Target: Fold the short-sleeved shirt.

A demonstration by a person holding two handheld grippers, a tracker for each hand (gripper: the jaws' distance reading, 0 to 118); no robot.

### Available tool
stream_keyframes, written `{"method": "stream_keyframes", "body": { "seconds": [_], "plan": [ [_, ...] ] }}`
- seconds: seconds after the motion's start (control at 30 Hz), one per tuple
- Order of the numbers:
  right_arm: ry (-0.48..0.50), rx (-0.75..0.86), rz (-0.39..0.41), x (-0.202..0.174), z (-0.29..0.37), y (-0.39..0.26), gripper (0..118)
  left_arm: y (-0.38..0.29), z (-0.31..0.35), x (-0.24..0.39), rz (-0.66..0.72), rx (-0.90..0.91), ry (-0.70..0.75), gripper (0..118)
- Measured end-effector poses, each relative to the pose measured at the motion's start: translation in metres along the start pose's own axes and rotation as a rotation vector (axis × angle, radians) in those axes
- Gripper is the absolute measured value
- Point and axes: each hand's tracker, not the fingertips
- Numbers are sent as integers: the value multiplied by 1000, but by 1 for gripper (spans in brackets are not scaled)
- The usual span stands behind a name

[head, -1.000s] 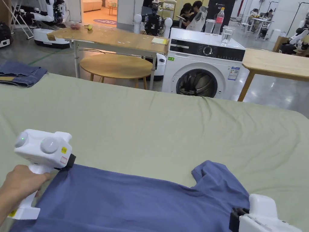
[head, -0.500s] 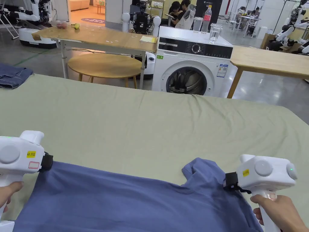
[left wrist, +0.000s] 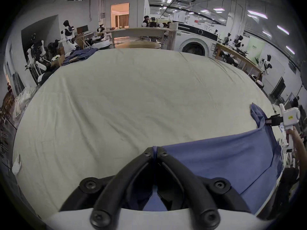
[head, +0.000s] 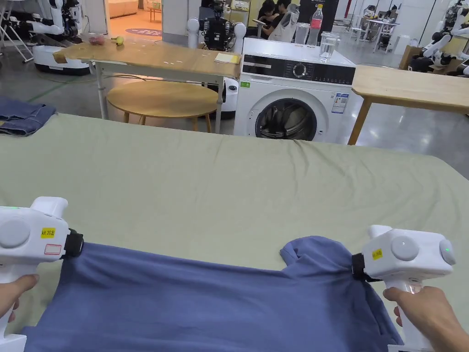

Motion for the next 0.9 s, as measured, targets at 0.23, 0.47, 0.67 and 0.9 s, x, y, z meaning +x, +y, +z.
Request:
{"method": "stream_keyframes", "body": {
  "seconds": [0.23, 0.47, 0.67, 0.9],
  "plan": [
    [14, 132, -10, -7, 91, -36, 0, -26, 48, -6, 16, 59, -22, 0],
    [22, 202, -9, -8, 164, -94, 0, -59, 105, -12, 21, 121, -40, 0],
    [28, 216, 4, -10, 206, -151, 0, -97, 143, -18, 22, 141, -66, 0],
    [-29, 121, 55, -11, 206, -203, 0, -160, 146, -20, 41, 28, -78, 0]
  ]
}}
